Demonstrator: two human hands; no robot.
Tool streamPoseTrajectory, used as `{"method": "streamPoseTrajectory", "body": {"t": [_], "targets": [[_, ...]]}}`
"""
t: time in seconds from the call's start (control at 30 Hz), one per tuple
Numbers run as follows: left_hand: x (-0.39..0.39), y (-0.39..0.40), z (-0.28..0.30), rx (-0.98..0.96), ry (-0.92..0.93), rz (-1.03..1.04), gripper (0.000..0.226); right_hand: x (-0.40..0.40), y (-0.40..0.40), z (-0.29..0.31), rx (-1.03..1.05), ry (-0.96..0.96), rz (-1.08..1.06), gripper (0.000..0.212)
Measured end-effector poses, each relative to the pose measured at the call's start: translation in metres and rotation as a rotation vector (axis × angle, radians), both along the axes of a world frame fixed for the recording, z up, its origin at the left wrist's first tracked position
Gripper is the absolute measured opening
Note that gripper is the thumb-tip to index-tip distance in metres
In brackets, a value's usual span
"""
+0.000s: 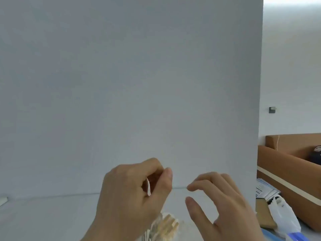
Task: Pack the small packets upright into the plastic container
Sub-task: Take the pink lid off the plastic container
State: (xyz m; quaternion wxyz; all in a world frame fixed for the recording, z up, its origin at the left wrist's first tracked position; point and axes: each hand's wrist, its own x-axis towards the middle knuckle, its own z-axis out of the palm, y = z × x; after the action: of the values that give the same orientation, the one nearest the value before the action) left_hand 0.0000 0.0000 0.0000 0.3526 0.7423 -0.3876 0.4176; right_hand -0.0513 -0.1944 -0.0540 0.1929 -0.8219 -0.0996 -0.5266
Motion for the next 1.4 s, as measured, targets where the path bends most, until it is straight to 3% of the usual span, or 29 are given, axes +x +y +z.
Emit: {"method": "streamPoseTrajectory", "body": {"t": [0.2, 0.33, 0.4, 0.5, 0.6, 0.8, 0.9, 1.27, 1.4], "targets": [[0.002, 0.017, -0.041, -0.011, 0.119, 0.006, 0.036, -0.014, -0.01, -0.016, -0.03, 0.134, -0.012, 0.021], [0.007, 0.021, -0.104, -0.054, 0.279, -0.028, 0.034, -0.031, -0.012, -0.042, -0.207, 0.672, 0.046, 0.058], [0.008, 0.019, -0.137, -0.078, 0.396, -0.04, 0.039, -0.034, -0.005, -0.054, -0.297, 0.83, 0.114, 0.074], [0.009, 0.015, -0.172, -0.117, 0.516, -0.06, 0.04, -0.034, 0.003, -0.065, -0.435, 0.937, 0.098, 0.063], [0.007, 0.008, -0.196, -0.111, 0.551, -0.071, 0.033, -0.035, 0.001, -0.081, -0.393, 0.85, 0.054, 0.064], [0.004, 0.002, -0.224, -0.043, 0.649, -0.135, 0.035, -0.039, 0.003, -0.096, -0.345, 0.89, 0.118, 0.068], [0.007, -0.001, -0.224, 0.018, 0.592, -0.113, 0.035, -0.03, -0.012, -0.109, -0.345, 0.954, 0.121, 0.067], [0.013, -0.006, -0.23, 0.194, 0.574, -0.061, 0.029, -0.018, -0.023, -0.132, -0.265, 0.845, 0.047, 0.05], [0.015, -0.004, -0.233, 0.251, 0.546, -0.047, 0.04, -0.02, -0.022, -0.131, -0.29, 0.794, 0.024, 0.048]]}}
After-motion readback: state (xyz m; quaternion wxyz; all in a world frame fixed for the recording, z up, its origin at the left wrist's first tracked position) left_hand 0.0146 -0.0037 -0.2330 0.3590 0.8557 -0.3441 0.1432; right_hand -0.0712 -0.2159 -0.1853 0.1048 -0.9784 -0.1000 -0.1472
